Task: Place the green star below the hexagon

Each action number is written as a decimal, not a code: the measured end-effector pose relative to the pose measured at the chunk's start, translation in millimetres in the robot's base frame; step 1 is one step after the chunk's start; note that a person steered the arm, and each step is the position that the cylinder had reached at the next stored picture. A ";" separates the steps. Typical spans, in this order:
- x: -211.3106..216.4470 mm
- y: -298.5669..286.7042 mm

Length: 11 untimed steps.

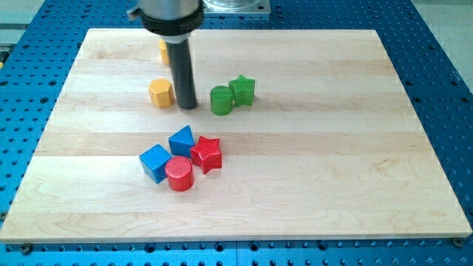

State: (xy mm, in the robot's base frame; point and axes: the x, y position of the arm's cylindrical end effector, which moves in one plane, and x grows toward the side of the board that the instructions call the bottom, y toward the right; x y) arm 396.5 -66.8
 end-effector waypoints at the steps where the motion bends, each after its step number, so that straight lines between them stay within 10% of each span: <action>1: 2.2 38.6; 4: 43.7 142.0; 6: -40.7 118.9; 8: 12.0 73.3; 11: -65.6 114.7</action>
State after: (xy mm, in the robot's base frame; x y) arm 330.9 48.0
